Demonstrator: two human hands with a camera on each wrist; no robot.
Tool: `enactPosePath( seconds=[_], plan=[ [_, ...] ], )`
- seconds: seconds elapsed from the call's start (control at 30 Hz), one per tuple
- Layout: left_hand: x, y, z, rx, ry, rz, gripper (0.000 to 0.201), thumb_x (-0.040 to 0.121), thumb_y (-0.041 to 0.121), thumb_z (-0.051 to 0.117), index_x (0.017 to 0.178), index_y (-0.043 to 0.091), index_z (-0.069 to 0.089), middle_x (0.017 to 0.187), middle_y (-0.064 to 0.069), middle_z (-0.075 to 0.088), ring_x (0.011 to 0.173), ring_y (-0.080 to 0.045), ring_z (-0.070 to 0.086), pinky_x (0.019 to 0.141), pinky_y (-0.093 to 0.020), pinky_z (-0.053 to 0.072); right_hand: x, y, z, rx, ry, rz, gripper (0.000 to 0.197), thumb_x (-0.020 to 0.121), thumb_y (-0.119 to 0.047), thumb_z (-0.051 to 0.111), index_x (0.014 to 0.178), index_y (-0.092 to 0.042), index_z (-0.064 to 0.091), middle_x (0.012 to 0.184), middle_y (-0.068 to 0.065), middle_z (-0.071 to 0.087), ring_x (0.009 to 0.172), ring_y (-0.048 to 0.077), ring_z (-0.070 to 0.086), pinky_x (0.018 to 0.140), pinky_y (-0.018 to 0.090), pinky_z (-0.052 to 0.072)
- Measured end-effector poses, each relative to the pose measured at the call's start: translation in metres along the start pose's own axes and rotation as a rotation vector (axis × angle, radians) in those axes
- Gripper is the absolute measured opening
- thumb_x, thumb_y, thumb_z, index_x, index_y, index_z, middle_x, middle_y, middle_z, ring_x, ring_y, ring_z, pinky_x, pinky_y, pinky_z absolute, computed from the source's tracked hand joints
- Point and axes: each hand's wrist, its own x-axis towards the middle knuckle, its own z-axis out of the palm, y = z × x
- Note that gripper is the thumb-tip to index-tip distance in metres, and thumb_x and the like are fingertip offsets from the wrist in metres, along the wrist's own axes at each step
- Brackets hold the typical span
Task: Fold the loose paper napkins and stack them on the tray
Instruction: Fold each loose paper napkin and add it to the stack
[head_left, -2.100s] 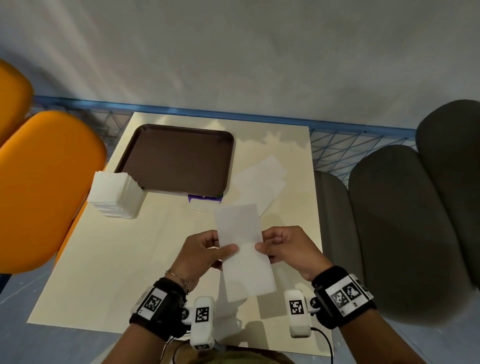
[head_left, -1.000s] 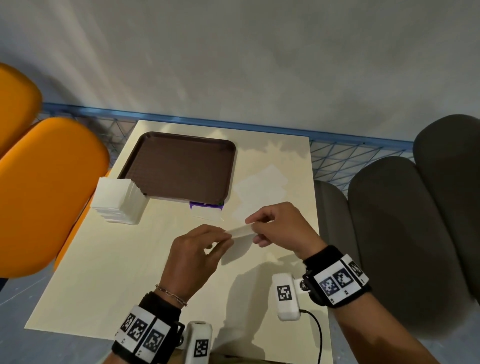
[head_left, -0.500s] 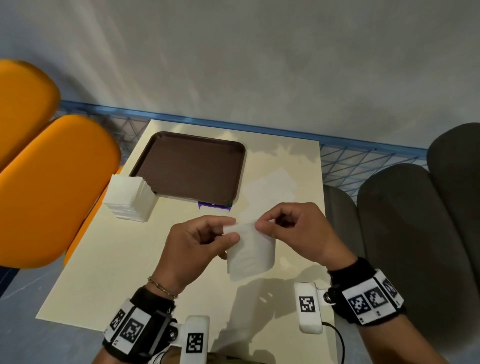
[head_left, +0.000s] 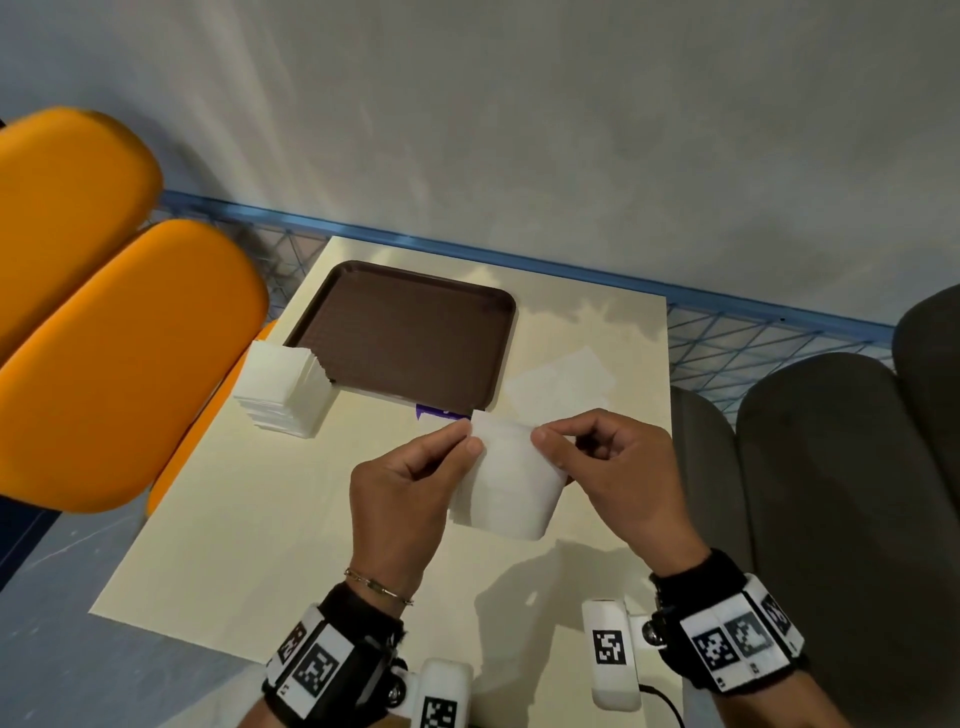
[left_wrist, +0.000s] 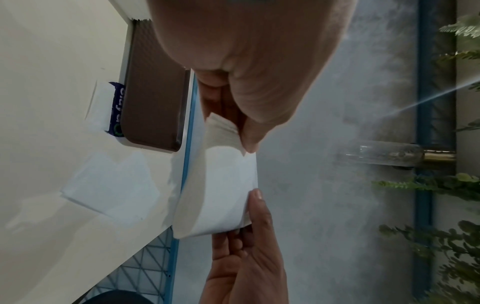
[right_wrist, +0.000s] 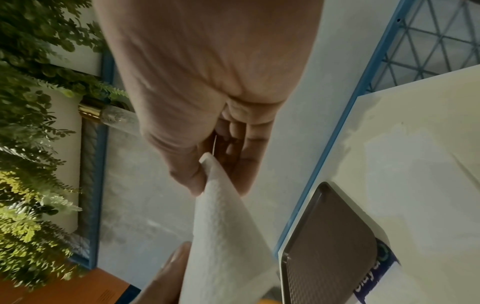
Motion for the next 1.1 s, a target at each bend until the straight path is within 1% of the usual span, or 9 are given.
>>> enactPosePath(
  seconds=[0.07,0.17,0.33,0.53,0.63,0.77,0.9,1.0,1.1],
  plan=[
    [0.001,-0.001,0.001,-0.006,0.007,-0.001,0.025,0.084,0.015,0.086,0.099,0.034,0.081,0.098,0.018,0.080,0.098,0.000,0.075,0.087,-0.017,0.057,-0.001,-0.002,0.003,0.029,0.014,0.012,0.008,0.087,-0.020,0.087,0.083,-0.025,0.083,0.077,-0.005,0.078,0.070,0.038,0.067,0.062,0.026,0.058],
    [0.002,-0.002,0.002,0.010,0.028,0.010,0.025,0.084,0.015,0.086,0.103,0.031,0.081,0.098,0.021,0.079,0.097,0.004,0.073,0.083,-0.010,0.054,0.000,-0.002,0.008,0.052,0.042,0.046,0.008,0.087,-0.018,0.087,0.083,-0.024,0.083,0.081,-0.004,0.080,0.071,0.040,0.067,0.060,0.025,0.058],
    [0.005,-0.009,0.003,0.046,0.028,0.021,0.026,0.087,0.016,0.083,0.112,0.025,0.080,0.098,0.027,0.077,0.096,0.009,0.072,0.081,-0.007,0.052,0.000,-0.004,0.013,0.056,0.076,0.080,0.006,0.087,-0.022,0.087,0.083,-0.024,0.083,0.078,-0.003,0.078,0.069,0.041,0.065,0.056,0.016,0.052],
    [0.004,-0.013,0.004,0.089,0.020,0.042,0.024,0.091,0.018,0.079,0.114,0.027,0.079,0.094,0.036,0.073,0.094,0.012,0.070,0.079,-0.004,0.049,0.004,0.001,0.017,0.071,0.107,0.111,0.005,0.087,-0.024,0.087,0.084,-0.027,0.083,0.080,-0.002,0.079,0.075,0.044,0.064,0.058,0.023,0.057],
    [0.004,-0.015,0.003,0.099,0.018,0.054,0.025,0.092,0.018,0.078,0.115,0.026,0.079,0.094,0.036,0.074,0.093,0.011,0.070,0.079,-0.004,0.050,0.005,0.003,0.018,0.071,0.111,0.126,0.007,0.086,-0.024,0.088,0.082,-0.029,0.084,0.078,-0.002,0.078,0.070,0.041,0.063,0.058,0.025,0.057],
    [0.003,-0.014,0.003,0.061,0.013,0.037,0.026,0.092,0.016,0.078,0.111,0.033,0.078,0.097,0.031,0.076,0.095,0.008,0.072,0.080,-0.007,0.052,0.004,0.004,0.018,0.099,0.113,0.133,0.013,0.084,-0.021,0.090,0.083,-0.033,0.084,0.079,-0.001,0.077,0.063,0.024,0.056,0.059,0.028,0.059],
    [0.002,-0.012,0.003,-0.017,0.008,0.005,0.026,0.092,0.011,0.078,0.108,0.031,0.079,0.098,0.023,0.079,0.094,0.004,0.073,0.079,-0.010,0.054,0.005,0.001,0.015,0.151,0.074,0.167,0.012,0.084,-0.017,0.089,0.092,-0.024,0.084,0.089,-0.002,0.081,0.066,0.021,0.063,0.064,0.031,0.061],
    [0.004,-0.011,0.000,-0.059,0.012,-0.028,0.026,0.092,0.010,0.077,0.111,0.027,0.080,0.100,0.015,0.081,0.095,0.000,0.074,0.080,-0.013,0.056,0.006,0.003,0.011,0.252,0.015,0.241,0.017,0.085,-0.012,0.087,0.100,-0.019,0.083,0.091,0.007,0.080,0.075,0.017,0.070,0.067,0.034,0.062],
    [0.007,-0.009,-0.004,-0.062,0.019,-0.040,0.031,0.091,0.008,0.078,0.116,0.027,0.078,0.088,0.002,0.080,0.081,0.001,0.070,0.080,-0.013,0.056,0.007,0.005,0.007,0.285,-0.030,0.293,0.019,0.087,-0.009,0.085,0.105,-0.014,0.080,0.085,0.011,0.078,0.075,0.017,0.070,0.071,0.032,0.061]
  ],
)
